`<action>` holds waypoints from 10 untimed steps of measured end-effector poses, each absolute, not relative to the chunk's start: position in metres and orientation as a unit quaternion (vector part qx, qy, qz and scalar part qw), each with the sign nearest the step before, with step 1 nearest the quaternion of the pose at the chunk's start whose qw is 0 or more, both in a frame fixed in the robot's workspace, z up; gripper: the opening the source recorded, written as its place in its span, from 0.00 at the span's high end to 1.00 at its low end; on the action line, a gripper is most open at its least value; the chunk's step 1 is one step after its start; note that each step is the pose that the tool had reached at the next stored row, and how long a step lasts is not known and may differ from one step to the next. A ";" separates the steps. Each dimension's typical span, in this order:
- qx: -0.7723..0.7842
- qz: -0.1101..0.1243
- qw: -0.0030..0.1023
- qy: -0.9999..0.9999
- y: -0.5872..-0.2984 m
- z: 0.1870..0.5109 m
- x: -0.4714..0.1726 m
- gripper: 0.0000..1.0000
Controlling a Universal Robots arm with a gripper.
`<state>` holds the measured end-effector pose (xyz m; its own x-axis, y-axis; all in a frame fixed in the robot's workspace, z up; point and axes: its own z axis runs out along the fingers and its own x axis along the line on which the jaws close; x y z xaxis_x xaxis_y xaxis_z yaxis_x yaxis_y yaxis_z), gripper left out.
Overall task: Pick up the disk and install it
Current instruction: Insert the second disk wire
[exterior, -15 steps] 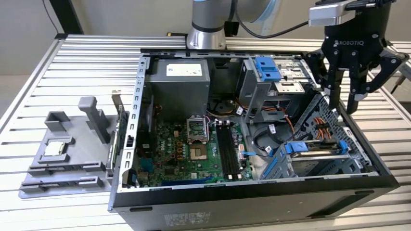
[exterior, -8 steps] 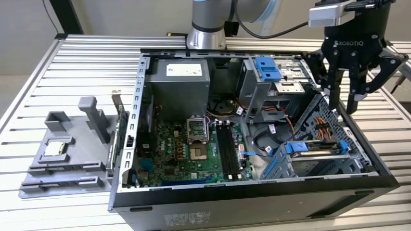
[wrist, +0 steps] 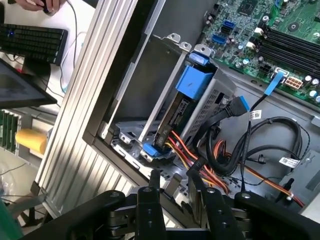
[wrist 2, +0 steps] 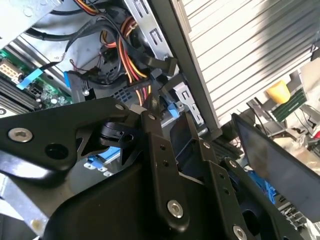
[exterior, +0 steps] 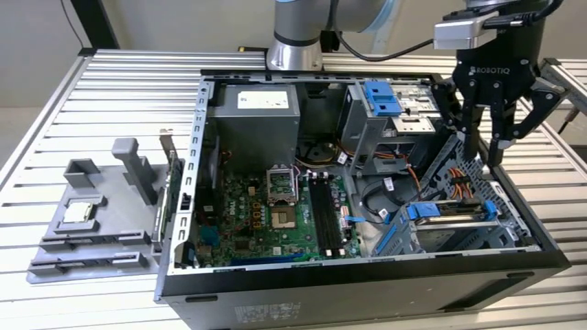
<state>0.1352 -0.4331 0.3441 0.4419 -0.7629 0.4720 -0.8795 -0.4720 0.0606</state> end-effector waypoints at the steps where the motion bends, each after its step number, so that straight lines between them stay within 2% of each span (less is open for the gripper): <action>1: 0.837 0.194 0.150 -0.489 -0.432 0.343 0.135 1.00; 10: 0.859 0.201 0.141 -0.449 -0.427 0.338 0.135 1.00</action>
